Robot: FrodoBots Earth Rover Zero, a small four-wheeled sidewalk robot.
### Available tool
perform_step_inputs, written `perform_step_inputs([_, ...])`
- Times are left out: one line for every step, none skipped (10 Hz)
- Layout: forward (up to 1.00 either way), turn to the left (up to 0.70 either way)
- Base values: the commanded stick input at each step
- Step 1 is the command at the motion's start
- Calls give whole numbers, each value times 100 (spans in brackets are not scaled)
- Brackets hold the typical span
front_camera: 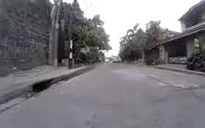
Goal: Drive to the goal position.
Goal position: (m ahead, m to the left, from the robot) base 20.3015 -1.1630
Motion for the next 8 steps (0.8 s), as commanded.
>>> perform_step_inputs([100, 12])
perform_step_inputs([100, 12])
perform_step_inputs([100, 12])
perform_step_inputs([100, 12])
perform_step_inputs([100, 12])
perform_step_inputs([100, 12])
perform_step_inputs([100, 5])
perform_step_inputs([100, -12])
